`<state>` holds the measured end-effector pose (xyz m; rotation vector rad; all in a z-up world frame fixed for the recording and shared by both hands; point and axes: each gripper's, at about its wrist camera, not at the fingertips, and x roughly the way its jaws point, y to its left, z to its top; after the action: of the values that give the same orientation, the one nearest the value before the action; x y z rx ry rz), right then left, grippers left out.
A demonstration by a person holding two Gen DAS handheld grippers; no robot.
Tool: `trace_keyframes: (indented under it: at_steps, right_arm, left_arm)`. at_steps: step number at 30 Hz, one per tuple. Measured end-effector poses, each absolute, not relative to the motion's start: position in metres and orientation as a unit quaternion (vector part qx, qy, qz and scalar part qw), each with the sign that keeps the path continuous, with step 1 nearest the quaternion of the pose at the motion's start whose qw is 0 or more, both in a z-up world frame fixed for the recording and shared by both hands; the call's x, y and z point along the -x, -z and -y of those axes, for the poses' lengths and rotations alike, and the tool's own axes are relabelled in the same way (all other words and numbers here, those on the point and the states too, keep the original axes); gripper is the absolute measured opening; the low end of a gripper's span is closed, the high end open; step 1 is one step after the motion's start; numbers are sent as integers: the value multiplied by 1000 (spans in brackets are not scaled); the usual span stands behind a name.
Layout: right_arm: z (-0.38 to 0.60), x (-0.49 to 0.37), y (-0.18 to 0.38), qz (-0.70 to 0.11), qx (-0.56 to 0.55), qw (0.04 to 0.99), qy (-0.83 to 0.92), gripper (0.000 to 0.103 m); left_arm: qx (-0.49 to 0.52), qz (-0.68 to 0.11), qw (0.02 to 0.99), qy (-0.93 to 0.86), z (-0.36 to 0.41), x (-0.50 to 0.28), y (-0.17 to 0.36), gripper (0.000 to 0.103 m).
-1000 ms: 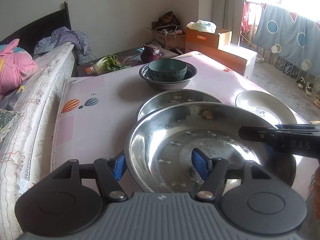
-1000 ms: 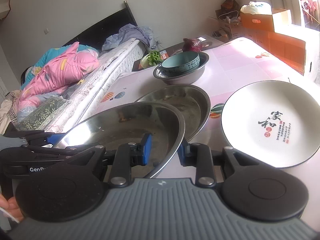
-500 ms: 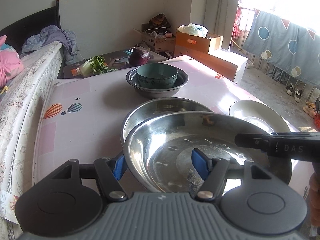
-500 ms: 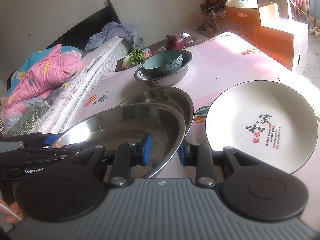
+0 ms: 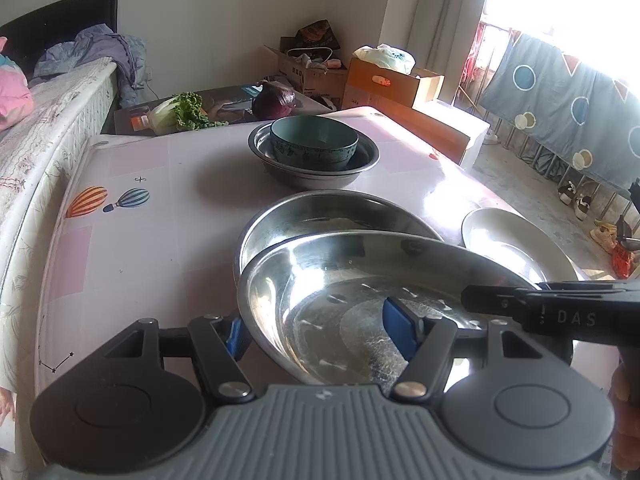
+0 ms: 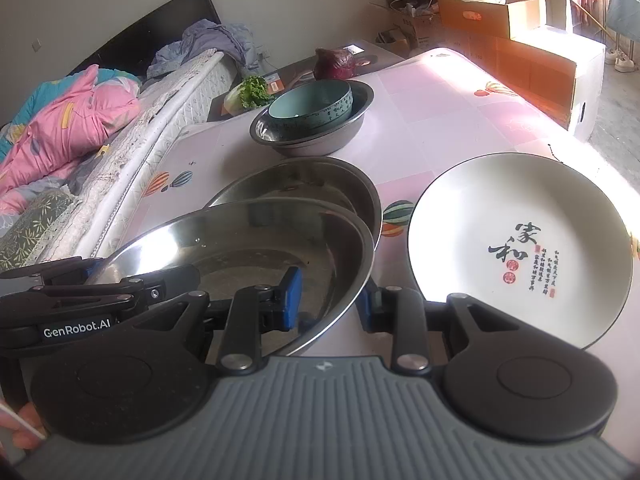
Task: Organize plates and bowls
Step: 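Carry the large steel bowl over the other steel bowl and lower it inside, then open both grippers to release the stacked steel bowl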
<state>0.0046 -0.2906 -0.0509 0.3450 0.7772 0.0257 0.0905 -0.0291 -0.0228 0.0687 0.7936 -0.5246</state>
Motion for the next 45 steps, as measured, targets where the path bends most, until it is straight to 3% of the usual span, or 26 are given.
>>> trace_keyframes:
  at_steps: [41, 44, 45]
  right_arm:
    - [276, -52, 58, -447, -124, 885, 32, 30]
    - [277, -51, 57, -445, -127, 886, 34, 34]
    - [277, -50, 57, -443, -128, 887, 35, 39]
  left_arm:
    - [-13, -392, 883, 256, 27, -115, 40, 66]
    - [-11, -394, 883, 256, 28, -116, 40, 66]
    - [-10, -394, 882, 257, 28, -116, 40, 66]
